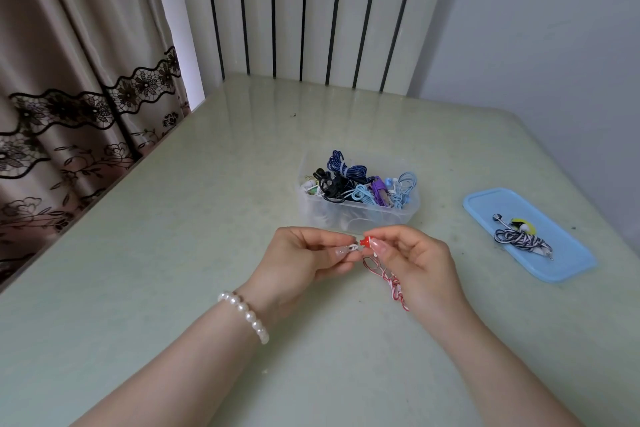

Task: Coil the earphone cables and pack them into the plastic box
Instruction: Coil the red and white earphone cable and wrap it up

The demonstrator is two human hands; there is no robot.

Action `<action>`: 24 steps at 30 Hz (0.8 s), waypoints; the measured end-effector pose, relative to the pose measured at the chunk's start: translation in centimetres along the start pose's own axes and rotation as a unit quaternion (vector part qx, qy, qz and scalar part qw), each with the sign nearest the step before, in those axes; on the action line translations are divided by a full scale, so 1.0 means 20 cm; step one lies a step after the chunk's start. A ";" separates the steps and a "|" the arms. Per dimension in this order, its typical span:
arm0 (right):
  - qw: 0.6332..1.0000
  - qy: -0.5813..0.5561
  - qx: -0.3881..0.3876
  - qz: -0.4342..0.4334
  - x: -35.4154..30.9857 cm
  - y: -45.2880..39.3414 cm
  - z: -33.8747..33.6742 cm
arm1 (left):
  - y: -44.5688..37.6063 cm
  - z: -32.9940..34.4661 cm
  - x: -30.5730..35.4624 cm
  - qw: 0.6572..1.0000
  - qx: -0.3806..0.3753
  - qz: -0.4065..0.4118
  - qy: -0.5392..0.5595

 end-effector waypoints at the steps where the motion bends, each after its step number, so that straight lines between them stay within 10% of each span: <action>1: 1.000 -0.001 0.004 0.000 0.00 0.00 0.00 | 0.00 0.00 0.00 1.000 0.003 -0.012 0.015; 24: 0.995 0.048 0.012 -0.082 0.04 0.00 0.00 | 0.05 0.04 0.02 0.998 0.033 -0.014 0.045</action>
Point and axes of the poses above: each hand's wrist, its own y-axis away from the middle knuckle, its own z-axis out of the palm, x = y × z, the point moved 1 cm from there along -y, towards the middle knuckle, and after that the axes turned 11 degrees about x, right-handed, at the moved point
